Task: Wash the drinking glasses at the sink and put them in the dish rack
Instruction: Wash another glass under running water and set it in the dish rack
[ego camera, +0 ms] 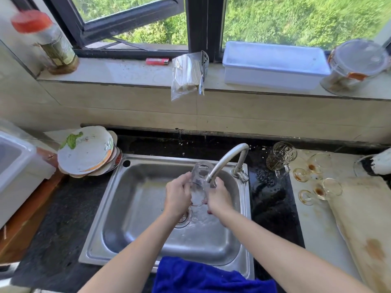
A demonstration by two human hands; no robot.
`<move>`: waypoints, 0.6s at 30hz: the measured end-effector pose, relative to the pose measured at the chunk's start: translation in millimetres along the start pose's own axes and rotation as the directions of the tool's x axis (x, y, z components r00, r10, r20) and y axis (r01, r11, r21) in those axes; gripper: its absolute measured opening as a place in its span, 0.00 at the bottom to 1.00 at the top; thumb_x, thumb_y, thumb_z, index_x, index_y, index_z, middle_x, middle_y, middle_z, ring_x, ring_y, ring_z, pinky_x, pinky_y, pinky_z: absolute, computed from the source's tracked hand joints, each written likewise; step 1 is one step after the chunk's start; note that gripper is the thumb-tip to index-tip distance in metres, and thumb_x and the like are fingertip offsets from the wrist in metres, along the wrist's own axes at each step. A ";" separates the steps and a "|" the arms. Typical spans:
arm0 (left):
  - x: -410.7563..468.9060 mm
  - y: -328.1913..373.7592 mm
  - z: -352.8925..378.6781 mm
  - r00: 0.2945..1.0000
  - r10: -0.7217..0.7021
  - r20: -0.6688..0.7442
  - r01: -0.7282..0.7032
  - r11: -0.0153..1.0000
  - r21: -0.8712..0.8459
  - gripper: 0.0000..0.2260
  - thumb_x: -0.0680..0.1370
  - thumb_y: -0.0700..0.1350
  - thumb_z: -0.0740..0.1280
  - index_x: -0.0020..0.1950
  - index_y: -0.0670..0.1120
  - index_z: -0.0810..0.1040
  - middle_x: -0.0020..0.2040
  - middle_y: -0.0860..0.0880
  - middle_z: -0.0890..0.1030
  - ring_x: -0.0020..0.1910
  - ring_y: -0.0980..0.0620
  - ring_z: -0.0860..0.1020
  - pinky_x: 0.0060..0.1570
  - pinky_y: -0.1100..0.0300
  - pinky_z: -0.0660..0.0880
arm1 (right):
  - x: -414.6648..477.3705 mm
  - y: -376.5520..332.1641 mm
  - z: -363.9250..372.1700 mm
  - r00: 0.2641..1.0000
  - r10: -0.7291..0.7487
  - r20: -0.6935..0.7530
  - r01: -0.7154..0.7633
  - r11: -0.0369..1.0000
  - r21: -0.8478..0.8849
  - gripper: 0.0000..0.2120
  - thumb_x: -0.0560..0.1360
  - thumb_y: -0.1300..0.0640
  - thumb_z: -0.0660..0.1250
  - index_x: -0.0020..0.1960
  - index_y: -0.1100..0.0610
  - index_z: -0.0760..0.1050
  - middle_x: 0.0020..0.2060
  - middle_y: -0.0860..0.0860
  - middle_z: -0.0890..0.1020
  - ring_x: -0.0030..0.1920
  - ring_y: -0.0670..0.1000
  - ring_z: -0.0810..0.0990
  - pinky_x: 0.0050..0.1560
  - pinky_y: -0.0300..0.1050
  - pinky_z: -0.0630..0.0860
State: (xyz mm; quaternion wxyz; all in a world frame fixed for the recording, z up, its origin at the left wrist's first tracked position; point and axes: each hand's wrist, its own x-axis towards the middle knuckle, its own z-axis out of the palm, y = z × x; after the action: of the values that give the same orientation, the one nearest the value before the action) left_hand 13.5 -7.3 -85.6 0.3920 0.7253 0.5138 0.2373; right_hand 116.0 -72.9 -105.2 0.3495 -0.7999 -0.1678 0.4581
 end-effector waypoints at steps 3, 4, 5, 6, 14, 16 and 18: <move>-10.2 4.7 2.3 0.990 0.126 0.068 -0.125 0.992 -0.016 0.15 0.77 0.33 0.61 0.58 0.43 0.82 0.46 0.46 0.85 0.46 0.47 0.83 0.48 0.59 0.76 | 26.7 -9.3 -15.7 0.988 0.121 -0.098 -0.086 0.949 0.303 0.13 0.75 0.53 0.55 0.49 0.55 0.77 0.42 0.54 0.81 0.37 0.53 0.78 0.36 0.46 0.74; -13.9 5.9 5.2 0.983 0.165 0.080 -0.164 0.986 -0.026 0.15 0.76 0.33 0.60 0.56 0.44 0.82 0.41 0.52 0.85 0.41 0.51 0.82 0.45 0.59 0.76 | 31.4 -14.8 -21.1 0.973 0.136 -0.186 -0.072 0.946 0.316 0.15 0.75 0.52 0.54 0.51 0.53 0.78 0.46 0.53 0.80 0.41 0.53 0.78 0.42 0.48 0.76; -15.8 7.7 6.8 0.982 0.175 0.076 -0.172 0.984 -0.041 0.15 0.76 0.33 0.60 0.54 0.45 0.83 0.36 0.56 0.82 0.35 0.54 0.81 0.41 0.58 0.76 | 32.6 -16.3 -21.6 0.959 0.086 -0.270 -0.020 0.971 0.240 0.17 0.77 0.51 0.53 0.55 0.51 0.78 0.51 0.51 0.80 0.47 0.54 0.79 0.49 0.51 0.77; -14.4 6.7 8.7 0.987 0.149 0.059 -0.145 0.987 -0.069 0.15 0.76 0.32 0.60 0.54 0.44 0.83 0.34 0.57 0.81 0.32 0.55 0.79 0.39 0.57 0.76 | 26.6 -16.8 -19.1 0.954 -0.012 -0.298 0.048 0.992 0.114 0.17 0.79 0.51 0.52 0.60 0.51 0.76 0.55 0.50 0.80 0.52 0.54 0.78 0.54 0.52 0.76; -22.8 9.0 9.5 0.988 0.153 0.029 -0.149 0.984 -0.097 0.19 0.75 0.31 0.59 0.59 0.45 0.82 0.38 0.51 0.84 0.35 0.51 0.79 0.41 0.58 0.77 | 16.4 -12.9 -31.3 0.982 0.164 -0.097 -0.113 0.911 0.397 0.22 0.78 0.39 0.53 0.46 0.55 0.76 0.30 0.50 0.75 0.23 0.48 0.70 0.23 0.41 0.66; -19.0 9.5 9.3 0.996 0.086 -0.006 -0.086 0.984 -0.158 0.19 0.75 0.30 0.58 0.58 0.45 0.82 0.34 0.55 0.81 0.29 0.57 0.76 0.36 0.60 0.75 | 11.0 -11.2 -25.7 0.974 0.227 -0.011 -0.192 0.849 0.492 0.20 0.79 0.40 0.56 0.43 0.55 0.75 0.28 0.51 0.74 0.20 0.46 0.64 0.21 0.38 0.60; -10.3 4.9 7.0 0.996 0.036 0.076 -0.027 0.993 -0.118 0.18 0.76 0.32 0.58 0.57 0.47 0.81 0.34 0.54 0.80 0.29 0.56 0.77 0.34 0.60 0.77 | 1.8 -8.7 -20.6 0.964 0.266 0.026 -0.235 0.796 0.558 0.15 0.80 0.49 0.60 0.39 0.56 0.74 0.28 0.51 0.72 0.20 0.46 0.60 0.20 0.37 0.56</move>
State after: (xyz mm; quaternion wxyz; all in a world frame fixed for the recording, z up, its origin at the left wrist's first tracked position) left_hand 17.7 -19.9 -85.1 0.4498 0.7179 0.4717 0.2444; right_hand 134.9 -74.1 -93.2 0.5076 -0.6905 0.0893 0.5075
